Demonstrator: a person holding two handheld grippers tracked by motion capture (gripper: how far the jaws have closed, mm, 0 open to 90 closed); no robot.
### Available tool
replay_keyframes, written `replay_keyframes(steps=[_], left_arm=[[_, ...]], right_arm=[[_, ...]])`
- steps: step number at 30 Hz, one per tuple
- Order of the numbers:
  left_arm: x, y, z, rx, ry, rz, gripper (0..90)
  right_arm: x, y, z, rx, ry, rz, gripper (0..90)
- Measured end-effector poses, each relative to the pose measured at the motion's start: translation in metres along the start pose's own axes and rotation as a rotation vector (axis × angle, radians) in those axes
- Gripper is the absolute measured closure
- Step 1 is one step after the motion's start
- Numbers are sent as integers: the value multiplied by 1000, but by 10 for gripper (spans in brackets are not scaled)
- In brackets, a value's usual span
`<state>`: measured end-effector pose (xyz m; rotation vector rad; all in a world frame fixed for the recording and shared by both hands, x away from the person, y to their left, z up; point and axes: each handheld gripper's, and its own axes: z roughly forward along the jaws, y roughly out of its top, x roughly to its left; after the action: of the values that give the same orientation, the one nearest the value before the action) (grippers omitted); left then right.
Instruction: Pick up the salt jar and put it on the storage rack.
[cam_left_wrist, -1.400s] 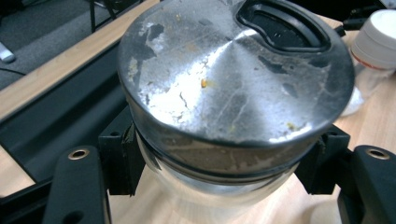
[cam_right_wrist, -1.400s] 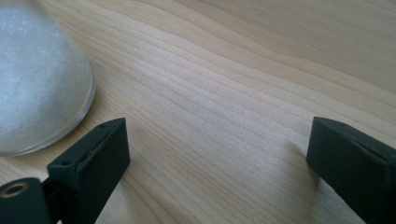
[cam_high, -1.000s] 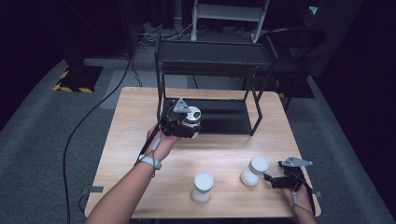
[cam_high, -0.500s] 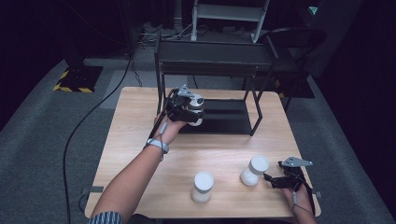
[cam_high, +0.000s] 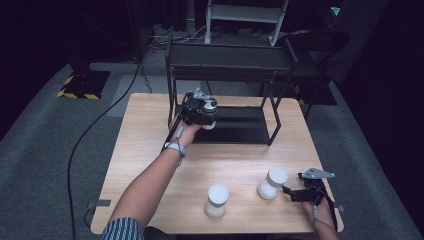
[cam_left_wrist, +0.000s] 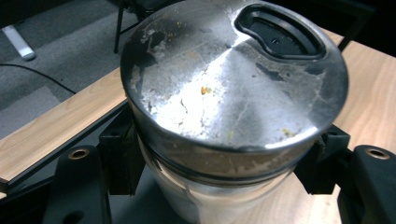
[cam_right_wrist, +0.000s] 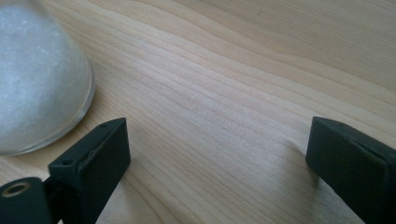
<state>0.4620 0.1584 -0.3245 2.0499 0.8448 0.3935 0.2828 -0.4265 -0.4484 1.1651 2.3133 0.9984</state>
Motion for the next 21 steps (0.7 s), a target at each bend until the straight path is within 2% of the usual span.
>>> replay_keyframes(steps=[4, 9, 21], left_arm=[[3, -4, 9, -2, 12, -4, 300], [12, -11, 19, -14, 12, -45, 300], [17, -24, 46, 17, 53, -57, 300]], right_arm=[[0, 0, 0, 0, 0, 0, 63], [0, 0, 0, -1, -2, 2, 66], [1, 0, 0, 0, -5, 6, 66]])
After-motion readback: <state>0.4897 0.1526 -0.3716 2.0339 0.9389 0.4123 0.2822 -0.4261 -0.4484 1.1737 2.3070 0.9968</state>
